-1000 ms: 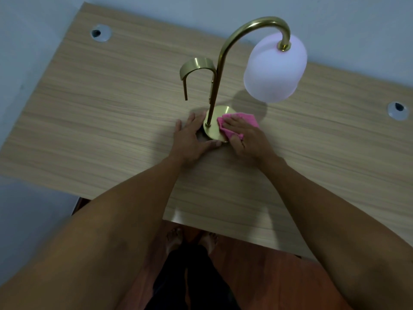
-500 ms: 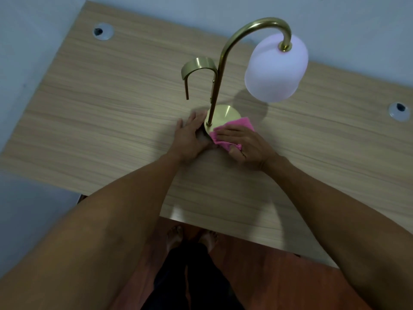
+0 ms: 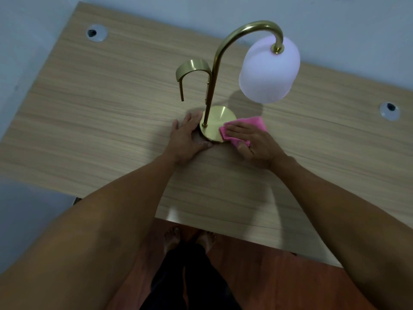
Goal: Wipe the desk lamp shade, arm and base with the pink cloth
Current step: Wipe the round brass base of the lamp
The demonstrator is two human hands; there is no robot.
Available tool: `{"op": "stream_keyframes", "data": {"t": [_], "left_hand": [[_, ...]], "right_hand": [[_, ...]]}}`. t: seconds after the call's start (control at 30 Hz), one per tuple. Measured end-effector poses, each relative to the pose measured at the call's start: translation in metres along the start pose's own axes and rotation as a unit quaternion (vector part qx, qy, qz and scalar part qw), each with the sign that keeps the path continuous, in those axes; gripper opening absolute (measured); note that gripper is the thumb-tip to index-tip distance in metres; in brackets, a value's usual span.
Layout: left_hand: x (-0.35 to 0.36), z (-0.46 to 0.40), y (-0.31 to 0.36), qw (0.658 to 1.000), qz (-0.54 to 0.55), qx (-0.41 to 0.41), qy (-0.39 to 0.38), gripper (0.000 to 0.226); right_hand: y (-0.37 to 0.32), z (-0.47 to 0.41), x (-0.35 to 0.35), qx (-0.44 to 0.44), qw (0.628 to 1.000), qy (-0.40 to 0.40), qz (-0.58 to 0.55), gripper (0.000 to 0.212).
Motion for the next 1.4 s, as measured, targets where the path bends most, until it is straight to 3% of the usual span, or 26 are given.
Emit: {"op": "stream_keyframes", "data": {"t": [0.3, 0.57, 0.7, 0.83, 0.97, 1.2, 1.4], "left_hand": [[0.000, 0.000, 0.003, 1.000, -0.014, 0.008, -0.004, 0.091], [-0.001, 0.002, 0.003, 1.000, 0.003, 0.003, 0.001, 0.095], [0.000, 0.000, 0.001, 1.000, -0.004, 0.011, 0.008, 0.095], [0.002, -0.002, -0.004, 1.000, -0.019, 0.013, 0.009, 0.094], [0.000, 0.000, 0.000, 1.000, -0.008, 0.014, 0.004, 0.093], [0.000, 0.001, 0.002, 0.999, -0.029, 0.015, 0.008, 0.089], [-0.001, 0.001, 0.003, 1.000, -0.024, 0.015, 0.006, 0.089]], "right_hand": [[-0.018, -0.013, 0.024, -0.048, 0.997, -0.053, -0.009, 0.052], [0.012, -0.036, -0.005, 0.091, 0.994, -0.053, -0.012, 0.056], [0.000, -0.068, 0.019, 0.074, 0.993, -0.084, 0.045, 0.068], [0.007, -0.042, 0.043, 0.059, 0.988, -0.101, 0.101, 0.081], [0.010, -0.009, 0.043, 0.066, 0.993, -0.086, 0.048, 0.080], [0.012, -0.045, 0.035, 0.106, 0.993, -0.028, 0.031, 0.073], [-0.008, 0.008, 0.045, 0.086, 0.996, -0.021, -0.031, 0.070]]}}
Point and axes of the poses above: each hand's wrist, its own z-axis away from the middle knuckle, its own x-axis out of the palm, y = z × x, the point moved 5 cm from there along -z, towards the middle knuckle, and after that the axes turned 1 degree about x, right-handed, at the moved point
